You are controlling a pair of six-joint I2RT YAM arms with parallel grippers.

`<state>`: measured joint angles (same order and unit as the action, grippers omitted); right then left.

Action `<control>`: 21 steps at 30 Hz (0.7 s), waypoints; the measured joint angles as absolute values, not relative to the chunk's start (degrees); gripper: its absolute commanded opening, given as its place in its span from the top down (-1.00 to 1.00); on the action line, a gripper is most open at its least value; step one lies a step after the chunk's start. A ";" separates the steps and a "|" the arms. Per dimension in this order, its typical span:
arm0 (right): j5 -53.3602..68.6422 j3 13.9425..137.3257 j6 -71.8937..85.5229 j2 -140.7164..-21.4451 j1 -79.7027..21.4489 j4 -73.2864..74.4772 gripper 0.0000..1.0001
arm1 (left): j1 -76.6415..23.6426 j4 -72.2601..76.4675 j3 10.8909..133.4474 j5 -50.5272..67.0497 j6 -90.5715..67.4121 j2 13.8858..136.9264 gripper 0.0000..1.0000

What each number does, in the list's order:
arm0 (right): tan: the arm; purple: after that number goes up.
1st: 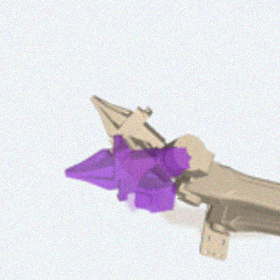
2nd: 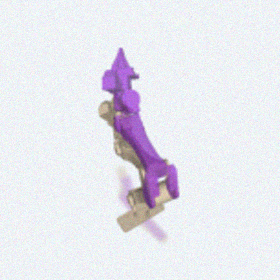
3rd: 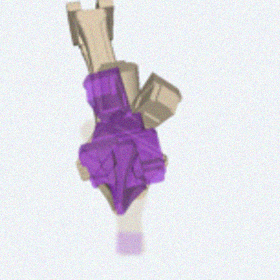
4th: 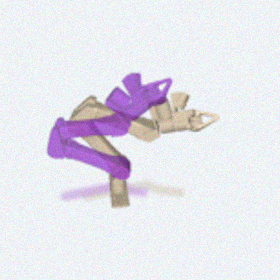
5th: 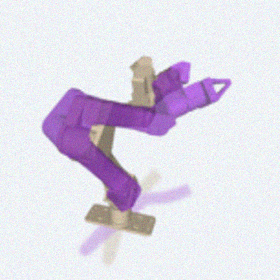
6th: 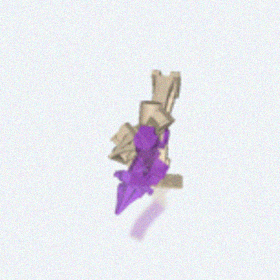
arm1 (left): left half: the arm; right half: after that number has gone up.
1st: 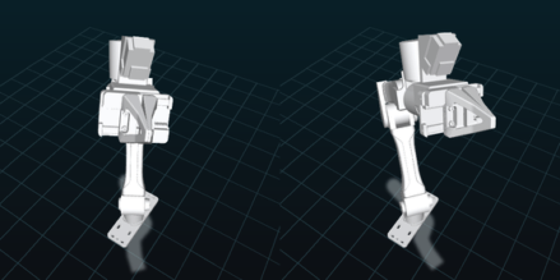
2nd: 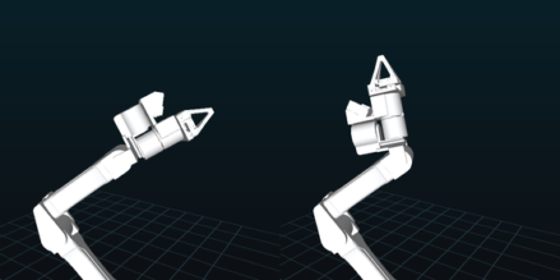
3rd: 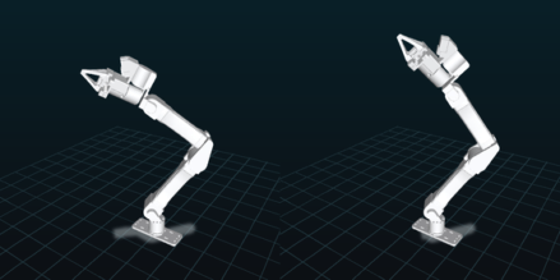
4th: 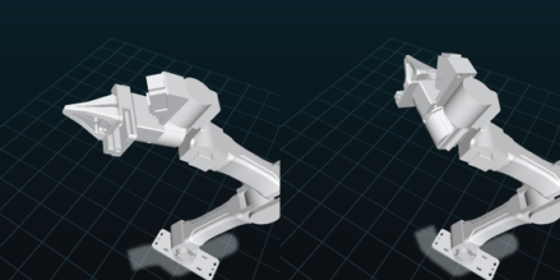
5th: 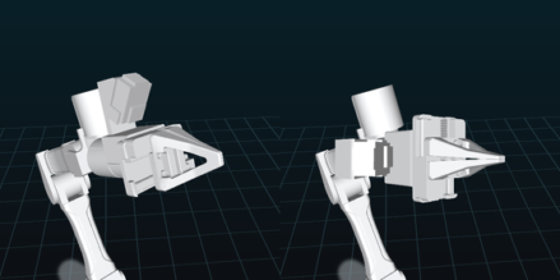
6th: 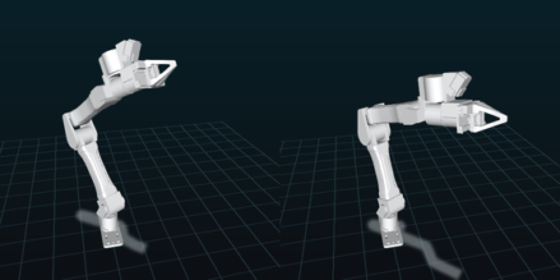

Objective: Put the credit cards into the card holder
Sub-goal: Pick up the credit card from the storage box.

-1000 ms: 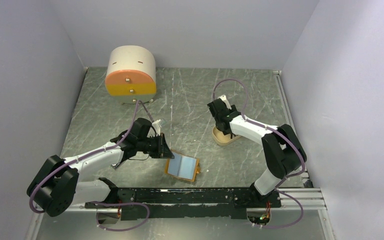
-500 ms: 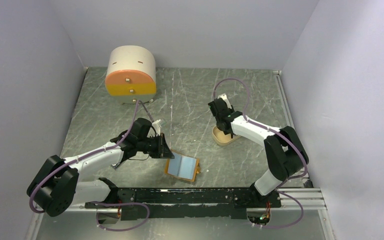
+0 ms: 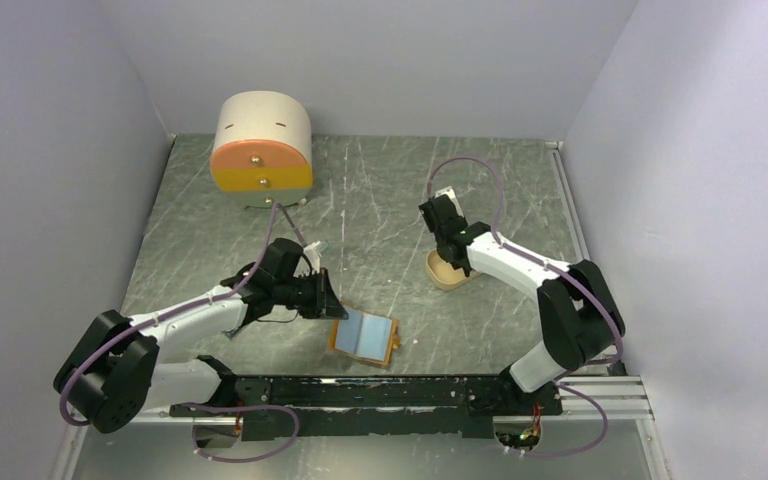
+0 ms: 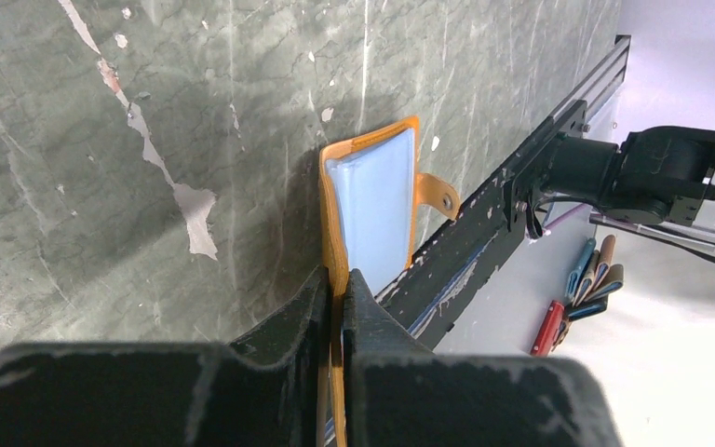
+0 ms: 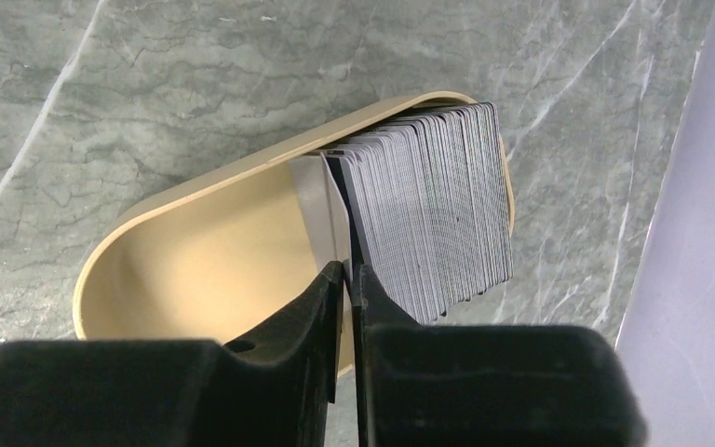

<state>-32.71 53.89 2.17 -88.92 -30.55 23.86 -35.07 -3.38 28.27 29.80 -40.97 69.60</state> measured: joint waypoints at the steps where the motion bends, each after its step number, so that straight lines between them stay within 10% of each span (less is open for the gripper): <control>1: -32.53 53.91 2.15 -88.71 -30.55 24.05 0.82 | -35.07 -3.29 28.18 29.76 -41.19 69.65 0.82; 21: -16.82 60.27 6.96 -74.85 -30.41 30.33 1.00 | -33.89 4.38 26.46 27.16 -46.98 72.14 0.67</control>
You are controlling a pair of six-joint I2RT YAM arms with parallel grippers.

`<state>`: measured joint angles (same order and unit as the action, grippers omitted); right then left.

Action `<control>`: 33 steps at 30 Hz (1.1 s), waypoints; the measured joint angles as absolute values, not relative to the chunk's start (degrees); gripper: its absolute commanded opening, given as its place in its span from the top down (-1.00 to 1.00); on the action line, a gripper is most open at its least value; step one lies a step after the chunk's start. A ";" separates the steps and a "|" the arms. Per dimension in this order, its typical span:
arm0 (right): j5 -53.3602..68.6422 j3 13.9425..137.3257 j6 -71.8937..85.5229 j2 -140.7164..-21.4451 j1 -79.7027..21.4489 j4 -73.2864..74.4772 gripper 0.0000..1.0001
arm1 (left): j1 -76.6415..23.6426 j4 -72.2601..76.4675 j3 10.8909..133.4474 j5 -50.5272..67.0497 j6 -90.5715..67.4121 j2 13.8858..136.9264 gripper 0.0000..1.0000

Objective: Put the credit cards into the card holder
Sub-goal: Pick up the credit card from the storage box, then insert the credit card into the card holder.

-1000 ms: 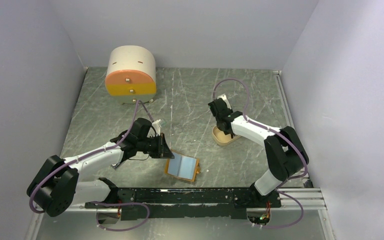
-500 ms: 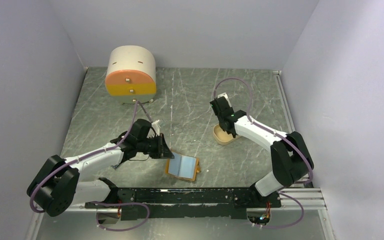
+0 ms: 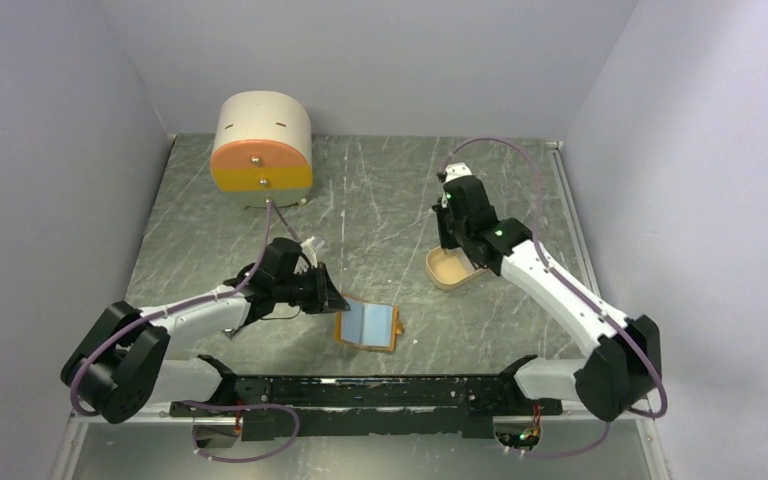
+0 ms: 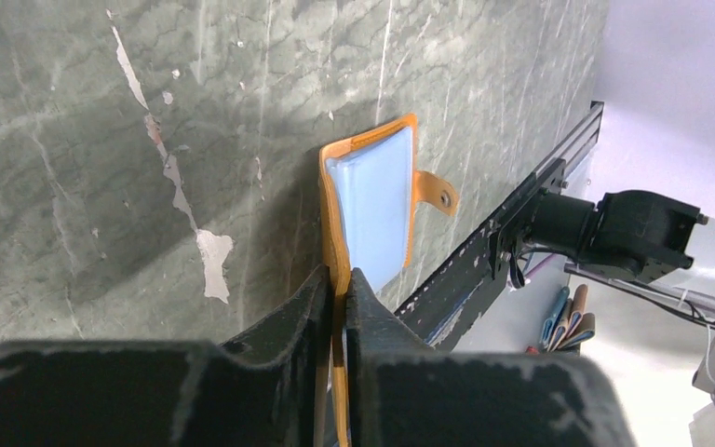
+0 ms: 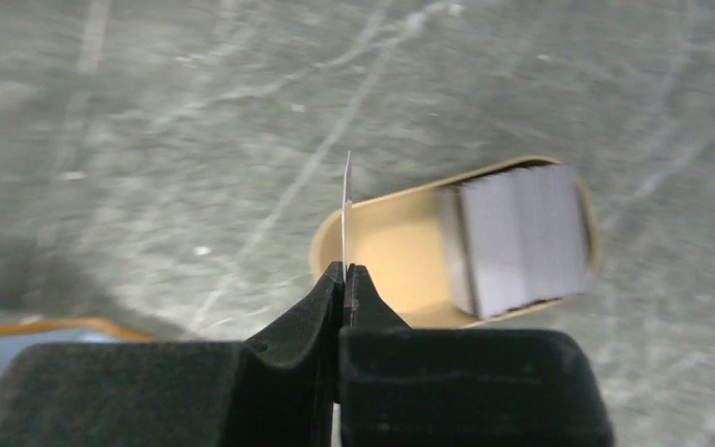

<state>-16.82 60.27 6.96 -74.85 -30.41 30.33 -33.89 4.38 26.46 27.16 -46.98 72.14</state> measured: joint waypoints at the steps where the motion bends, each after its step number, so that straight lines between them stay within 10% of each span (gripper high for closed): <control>1: -13.96 60.03 8.25 -73.28 -30.44 30.00 1.00 | -33.82 4.64 26.46 27.16 -47.09 72.49 0.64; 13: 13.45 33.01 35.42 -57.87 -35.86 5.32 1.00 | -33.71 5.78 26.41 26.96 -47.40 75.42 0.46; 33: 13.28 22.15 55.59 -72.53 -47.99 -20.58 1.00 | -33.52 -0.58 26.41 20.78 -45.63 74.76 0.29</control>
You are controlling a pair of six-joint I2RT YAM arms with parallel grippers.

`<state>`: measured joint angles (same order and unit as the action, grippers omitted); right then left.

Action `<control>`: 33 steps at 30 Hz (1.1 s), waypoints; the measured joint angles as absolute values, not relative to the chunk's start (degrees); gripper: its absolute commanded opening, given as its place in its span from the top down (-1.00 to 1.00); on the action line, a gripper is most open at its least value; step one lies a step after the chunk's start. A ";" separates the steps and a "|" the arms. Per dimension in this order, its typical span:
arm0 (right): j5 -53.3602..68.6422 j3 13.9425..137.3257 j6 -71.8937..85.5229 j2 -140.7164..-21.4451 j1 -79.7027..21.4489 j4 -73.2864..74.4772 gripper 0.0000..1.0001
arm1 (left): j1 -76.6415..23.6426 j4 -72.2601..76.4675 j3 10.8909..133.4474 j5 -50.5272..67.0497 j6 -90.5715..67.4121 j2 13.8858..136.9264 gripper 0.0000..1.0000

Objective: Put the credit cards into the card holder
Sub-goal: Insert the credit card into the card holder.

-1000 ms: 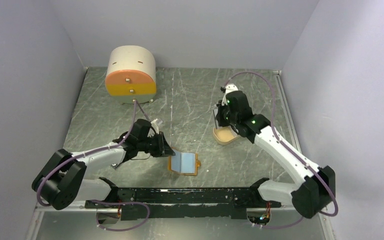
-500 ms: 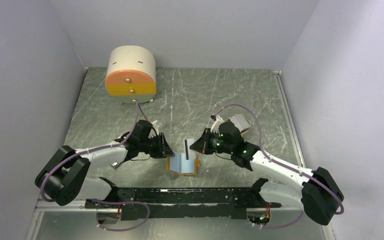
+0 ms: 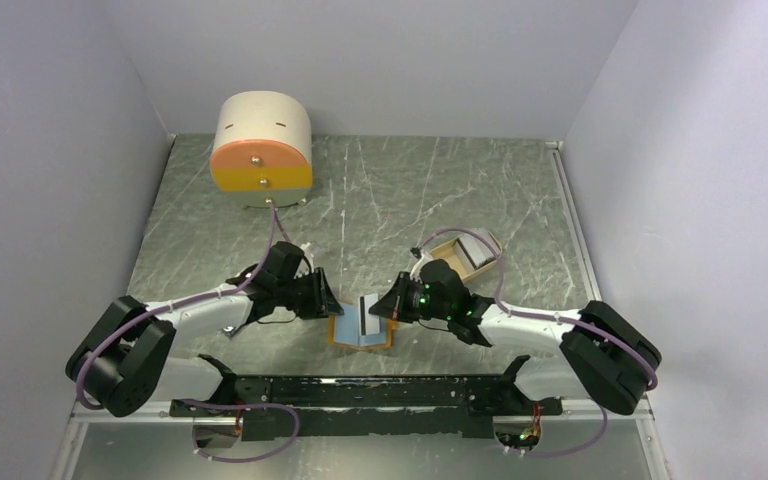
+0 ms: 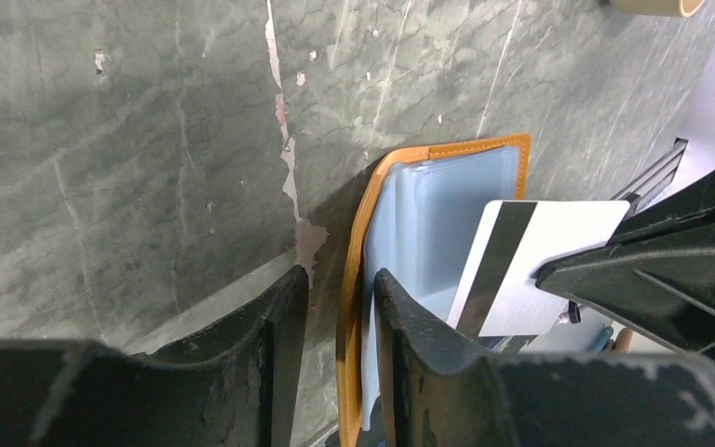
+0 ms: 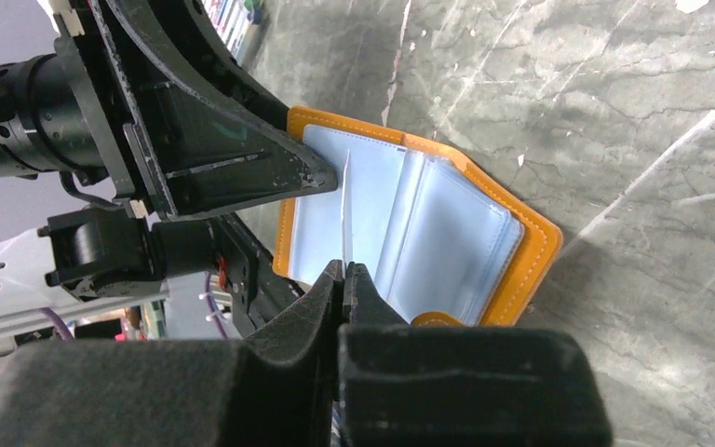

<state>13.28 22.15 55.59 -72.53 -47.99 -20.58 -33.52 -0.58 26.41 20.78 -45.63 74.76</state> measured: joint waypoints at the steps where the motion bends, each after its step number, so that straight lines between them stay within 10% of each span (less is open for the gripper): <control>1: 13.21 22.13 55.92 -73.03 -48.01 -21.17 1.00 | -33.50 -0.82 26.41 20.67 -45.54 74.63 0.34; 7: 13.06 21.17 57.06 -75.37 -48.42 -24.23 1.00 | -33.30 -2.00 26.41 20.36 -44.82 74.13 0.82; 33: 13.96 18.22 61.08 -86.37 -48.99 -36.51 1.00 | -32.53 0.32 24.32 21.06 -44.34 76.16 0.60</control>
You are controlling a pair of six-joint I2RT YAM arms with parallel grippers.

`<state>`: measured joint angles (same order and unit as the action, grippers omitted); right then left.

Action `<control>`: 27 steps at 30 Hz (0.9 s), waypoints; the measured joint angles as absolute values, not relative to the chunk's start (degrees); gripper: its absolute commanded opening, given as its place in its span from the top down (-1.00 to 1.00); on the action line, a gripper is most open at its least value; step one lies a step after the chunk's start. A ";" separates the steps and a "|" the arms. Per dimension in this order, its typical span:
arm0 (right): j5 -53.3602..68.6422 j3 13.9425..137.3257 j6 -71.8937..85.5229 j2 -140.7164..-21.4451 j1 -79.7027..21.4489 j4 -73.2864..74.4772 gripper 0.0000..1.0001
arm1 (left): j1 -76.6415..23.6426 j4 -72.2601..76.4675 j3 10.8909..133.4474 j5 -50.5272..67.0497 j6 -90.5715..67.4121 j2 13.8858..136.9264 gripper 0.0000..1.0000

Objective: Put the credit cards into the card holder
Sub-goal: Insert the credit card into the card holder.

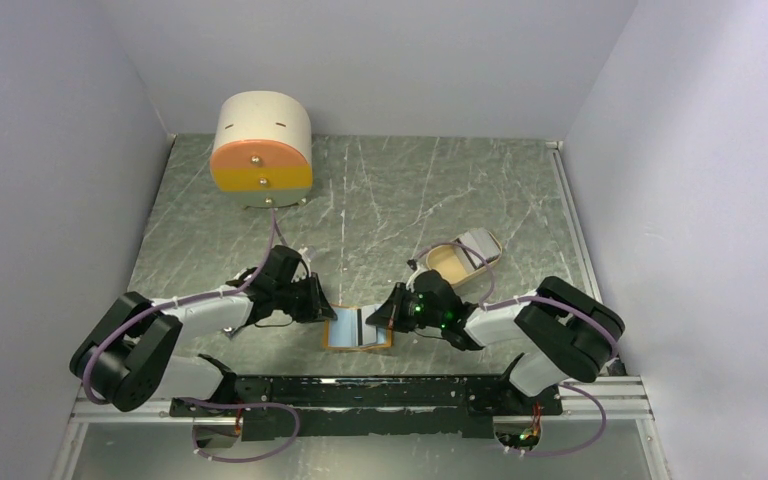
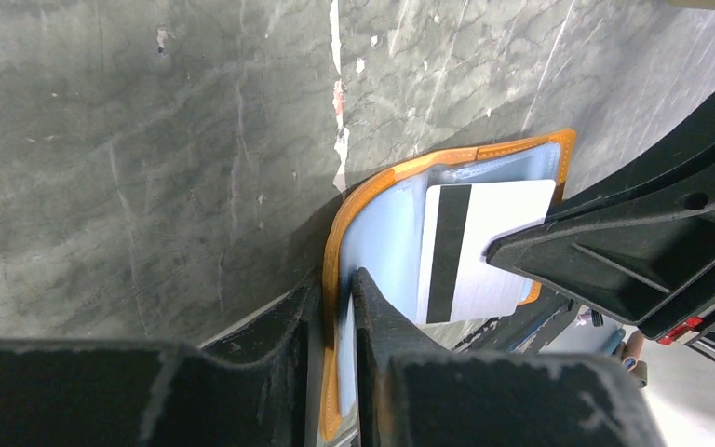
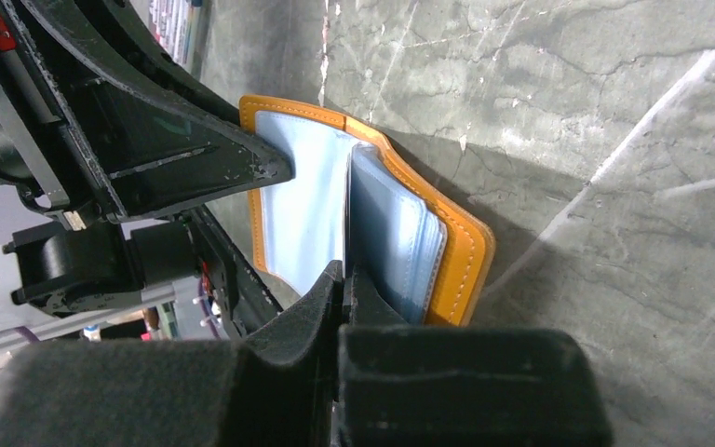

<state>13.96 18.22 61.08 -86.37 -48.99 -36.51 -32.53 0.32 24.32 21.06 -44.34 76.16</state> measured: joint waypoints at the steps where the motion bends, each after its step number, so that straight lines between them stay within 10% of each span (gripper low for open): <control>1: 13.96 18.09 61.21 -86.39 -48.99 -36.77 1.00 | -32.51 0.40 24.29 21.12 -44.31 76.20 0.61; 27: 12.32 14.96 66.70 -88.12 -49.21 -45.56 1.00 | -32.49 1.23 23.97 21.76 -44.38 76.03 0.59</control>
